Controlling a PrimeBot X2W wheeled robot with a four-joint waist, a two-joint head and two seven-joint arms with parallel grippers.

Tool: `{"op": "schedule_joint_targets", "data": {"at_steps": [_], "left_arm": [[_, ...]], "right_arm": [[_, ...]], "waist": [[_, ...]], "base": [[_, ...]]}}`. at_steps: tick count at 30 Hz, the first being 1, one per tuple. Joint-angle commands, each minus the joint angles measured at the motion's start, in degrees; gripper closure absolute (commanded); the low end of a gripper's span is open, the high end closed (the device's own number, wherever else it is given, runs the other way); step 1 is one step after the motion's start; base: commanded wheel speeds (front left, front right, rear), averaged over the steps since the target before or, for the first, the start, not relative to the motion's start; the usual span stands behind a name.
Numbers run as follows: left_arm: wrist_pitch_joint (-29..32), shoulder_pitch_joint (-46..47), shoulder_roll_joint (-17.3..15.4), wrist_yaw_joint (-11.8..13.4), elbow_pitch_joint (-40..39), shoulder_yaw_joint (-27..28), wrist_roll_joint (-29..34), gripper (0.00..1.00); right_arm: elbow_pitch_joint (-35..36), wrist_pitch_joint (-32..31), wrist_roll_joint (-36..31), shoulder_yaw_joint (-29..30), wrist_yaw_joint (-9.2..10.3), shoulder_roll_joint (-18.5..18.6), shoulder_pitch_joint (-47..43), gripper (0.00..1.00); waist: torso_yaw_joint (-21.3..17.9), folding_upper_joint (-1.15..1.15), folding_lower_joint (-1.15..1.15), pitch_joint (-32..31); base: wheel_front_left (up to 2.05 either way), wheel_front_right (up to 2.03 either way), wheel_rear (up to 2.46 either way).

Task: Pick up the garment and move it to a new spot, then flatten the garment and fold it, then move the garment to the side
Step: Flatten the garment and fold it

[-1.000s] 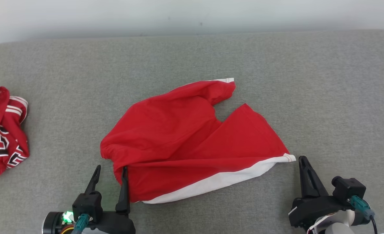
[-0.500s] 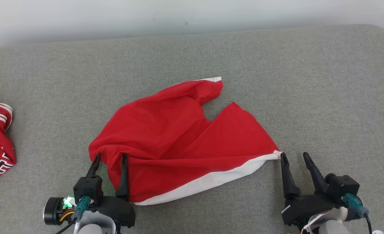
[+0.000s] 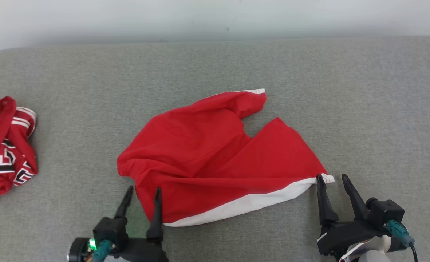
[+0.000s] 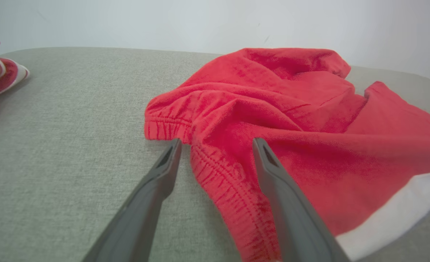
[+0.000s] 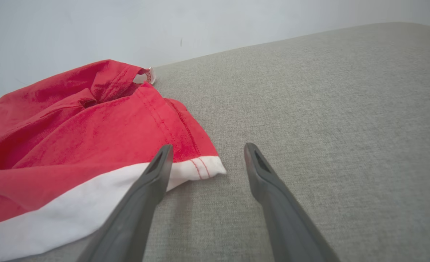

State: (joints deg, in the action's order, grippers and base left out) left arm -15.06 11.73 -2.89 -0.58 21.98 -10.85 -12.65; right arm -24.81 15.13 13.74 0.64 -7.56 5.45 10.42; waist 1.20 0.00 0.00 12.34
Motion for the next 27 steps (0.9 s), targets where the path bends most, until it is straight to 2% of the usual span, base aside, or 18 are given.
{"op": "schedule_joint_targets", "data": {"at_steps": [1,10,11,12,13,15,18,22,27], "left_arm": [[-0.2,-1.4,0.0,-0.3,-0.4,-1.1,-1.0,0.0],[-0.2,-2.2,0.0,1.0,1.0,-4.2,-4.5,0.0],[-0.2,-2.0,0.0,0.9,1.2,-4.2,-4.6,0.09],[-0.2,-1.7,0.0,1.0,1.3,-4.2,-4.7,0.34],[-0.2,-1.3,0.0,0.9,2.2,-4.1,-5.6,0.69],[-0.2,-0.8,0.0,1.0,3.0,-4.0,-6.1,0.98],[-0.2,-0.4,0.0,0.9,3.5,-3.7,-6.6,1.0],[-0.2,0.4,0.0,0.7,0.3,-2.4,-4.5,1.0],[-0.2,2.3,0.0,1.0,1.0,-0.2,-2.9,1.0]], "right_arm": [[0.2,0.0,-0.3,-0.2,0.14,-0.3,-0.3,0.0],[0.5,0.0,-0.8,-0.9,0.14,0.2,-0.3,0.0],[0.6,0.0,-0.9,-0.9,0.14,0.2,-0.3,0.0],[0.6,0.0,-0.9,-0.7,0.14,0.3,-0.3,0.0],[0.7,0.0,-0.9,-0.6,0.14,0.4,-0.4,0.0],[0.7,0.0,-0.9,-0.6,0.14,0.4,-0.3,0.0],[0.8,0.0,-0.9,-0.5,0.14,0.4,-0.1,0.0],[1.1,0.0,-0.9,-0.3,0.14,0.2,0.2,0.0],[1.0,0.0,-0.8,-0.9,0.15,0.2,0.7,0.0]], "waist": [[1.2,0.0,0.0,-0.5],[1.1,0.0,0.0,-0.7],[0.8,0.0,0.0,-0.6],[0.6,0.0,0.0,-0.5],[0.1,0.0,0.0,-0.4],[-0.4,0.0,0.0,-0.3],[-0.9,0.0,0.0,-0.1],[-1.5,0.0,0.0,0.2],[-2.6,0.0,0.0,0.7]], "base": [[0.0,0.0,0.0],[0.0,0.0,0.0],[0.0,0.0,0.0],[0.0,0.0,0.0],[0.0,0.0,0.0],[0.0,0.0,0.0],[0.0,0.0,0.0],[0.0,0.0,0.0],[0.0,0.0,0.0]]}}
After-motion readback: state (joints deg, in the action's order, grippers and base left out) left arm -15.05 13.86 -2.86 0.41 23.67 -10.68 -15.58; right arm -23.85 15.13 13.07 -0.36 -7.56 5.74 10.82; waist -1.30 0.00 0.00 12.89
